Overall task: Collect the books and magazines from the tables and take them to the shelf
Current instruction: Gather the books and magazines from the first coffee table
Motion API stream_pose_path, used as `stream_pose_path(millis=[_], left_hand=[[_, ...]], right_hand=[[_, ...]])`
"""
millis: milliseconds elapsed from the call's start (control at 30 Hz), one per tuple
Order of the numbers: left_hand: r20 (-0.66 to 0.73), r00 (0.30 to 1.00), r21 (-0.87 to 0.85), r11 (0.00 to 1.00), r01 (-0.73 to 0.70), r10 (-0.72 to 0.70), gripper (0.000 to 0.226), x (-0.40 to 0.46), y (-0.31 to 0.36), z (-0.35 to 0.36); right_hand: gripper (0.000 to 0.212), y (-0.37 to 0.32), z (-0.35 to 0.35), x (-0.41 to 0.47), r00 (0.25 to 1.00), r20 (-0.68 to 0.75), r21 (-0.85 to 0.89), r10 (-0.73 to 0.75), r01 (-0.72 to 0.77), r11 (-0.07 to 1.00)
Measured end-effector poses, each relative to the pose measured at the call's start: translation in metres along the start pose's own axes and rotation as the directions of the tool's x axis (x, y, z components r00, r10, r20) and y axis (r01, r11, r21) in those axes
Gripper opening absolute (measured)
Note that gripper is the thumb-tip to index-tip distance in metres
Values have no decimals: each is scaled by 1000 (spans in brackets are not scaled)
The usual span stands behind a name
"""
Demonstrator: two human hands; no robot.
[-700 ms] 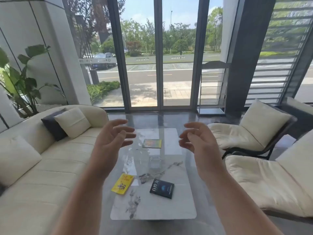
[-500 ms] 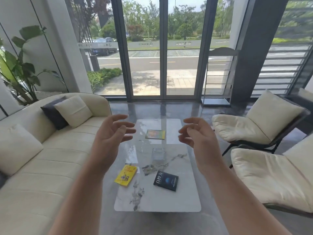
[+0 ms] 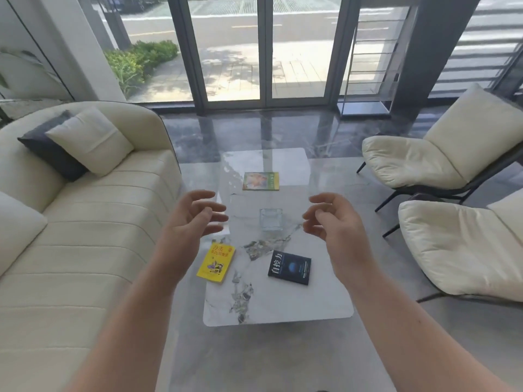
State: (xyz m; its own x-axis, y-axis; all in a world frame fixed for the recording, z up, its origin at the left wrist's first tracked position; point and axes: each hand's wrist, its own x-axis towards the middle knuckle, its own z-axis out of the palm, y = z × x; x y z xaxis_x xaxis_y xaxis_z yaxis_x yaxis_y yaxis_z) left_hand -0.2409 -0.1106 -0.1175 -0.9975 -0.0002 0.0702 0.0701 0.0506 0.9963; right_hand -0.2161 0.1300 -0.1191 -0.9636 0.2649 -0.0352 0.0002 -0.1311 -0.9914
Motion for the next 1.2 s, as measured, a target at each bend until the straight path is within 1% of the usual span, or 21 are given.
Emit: stream_pose_path(millis=[100, 233, 333, 500, 700, 767, 900, 1033, 1100, 1200], left_hand=[[-11, 997, -28, 997, 73, -74, 35, 30, -22, 4], [-68, 985, -48, 987, 152, -156, 32, 71, -51, 10], [-94, 974, -26, 978, 206, -208, 30, 102, -67, 16], [-119, 970, 18, 976, 216, -213, 31, 159, -76, 17], [-114, 968, 67, 971, 230, -221, 30, 206, -80, 1], [-103, 969, 71, 970, 233, -226, 30, 220, -84, -13], [-71, 969, 78, 967, 241, -236, 29, 247, -99, -60], [-26, 969, 100, 964, 246, -245, 29, 281, -120, -127], [18, 967, 111, 962, 251, -255, 29, 304, -133, -170], [128, 951, 166, 952, 258, -280, 27, 346, -144, -244]], right_hand=[[28, 25, -1, 26, 998, -19, -38, 58, -58, 998], [28, 60, 0, 67, 985, -45, -62, 168, -171, 983], [29, 78, 2, 103, 972, -20, -59, 235, -236, 970], [30, 89, 14, 170, 963, 39, -44, 267, -265, 963], [30, 93, 50, 220, 957, 66, -58, 283, -280, 958], [30, 97, 68, 233, 956, 73, -76, 285, -279, 957], [29, 110, 116, 250, 956, 41, -102, 290, -285, 953], [29, 130, 185, 257, 953, -11, -75, 301, -301, 951], [29, 144, 231, 258, 953, -68, -68, 294, -298, 952], [31, 161, 304, 257, 936, -213, -10, 280, -289, 957]])
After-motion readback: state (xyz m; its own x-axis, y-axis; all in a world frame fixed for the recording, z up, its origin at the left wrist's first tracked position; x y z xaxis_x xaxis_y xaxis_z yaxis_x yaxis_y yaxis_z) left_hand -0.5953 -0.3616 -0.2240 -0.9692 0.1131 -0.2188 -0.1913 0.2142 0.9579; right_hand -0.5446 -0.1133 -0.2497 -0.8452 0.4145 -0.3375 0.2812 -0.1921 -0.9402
